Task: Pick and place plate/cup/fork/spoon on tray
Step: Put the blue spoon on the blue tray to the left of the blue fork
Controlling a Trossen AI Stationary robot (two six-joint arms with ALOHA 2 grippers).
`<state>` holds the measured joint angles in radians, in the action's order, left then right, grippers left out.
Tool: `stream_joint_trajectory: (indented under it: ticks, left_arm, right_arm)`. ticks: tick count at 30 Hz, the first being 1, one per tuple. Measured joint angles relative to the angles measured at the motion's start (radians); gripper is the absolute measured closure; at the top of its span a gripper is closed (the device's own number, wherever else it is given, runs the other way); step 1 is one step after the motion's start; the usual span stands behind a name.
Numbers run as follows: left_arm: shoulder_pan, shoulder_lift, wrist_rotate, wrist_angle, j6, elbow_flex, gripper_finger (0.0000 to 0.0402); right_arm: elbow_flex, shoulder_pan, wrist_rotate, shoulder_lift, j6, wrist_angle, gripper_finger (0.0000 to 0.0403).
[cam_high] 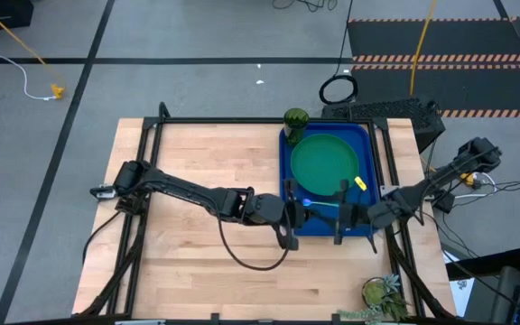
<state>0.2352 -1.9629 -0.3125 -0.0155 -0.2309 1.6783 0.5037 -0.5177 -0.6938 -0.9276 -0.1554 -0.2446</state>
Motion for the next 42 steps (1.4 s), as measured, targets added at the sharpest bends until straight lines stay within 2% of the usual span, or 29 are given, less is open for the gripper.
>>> stream_joint_trajectory:
  ticks: [5,16,23,29,33,38,42]
  left_arm:
    - [0.0,0.0,-0.03,0.007,0.066,0.0,0.0389]
    - [0.003,0.001,-0.036,0.017,0.069,0.0,0.0383]
    - [0.005,0.001,-0.03,-0.016,0.074,0.002,0.0368]
    - [0.01,0.026,-0.033,-0.192,0.133,0.0,0.0293]
    - [0.018,0.064,-0.07,-0.411,0.237,0.0,0.0253]
    - [0.03,0.092,-0.116,-0.677,0.383,0.0,0.0244]
    - [0.04,0.109,-0.184,-0.779,0.453,0.001,0.0257]
  right_arm:
    - [0.0,-0.004,-0.014,0.0,0.0,0.002,0.0257]
    - [-0.001,-0.004,0.035,0.034,0.031,0.003,0.0374]
    - [-0.002,-0.004,0.051,0.061,0.061,0.028,0.0377]
    - [0.0,-0.002,0.032,0.078,0.096,0.056,0.0379]
    - [0.0,0.007,0.034,0.095,0.096,0.082,0.0379]
    - [0.006,0.073,0.06,0.108,0.134,0.17,0.0377]
    - [0.086,0.172,0.187,0.072,0.184,0.324,0.0377]
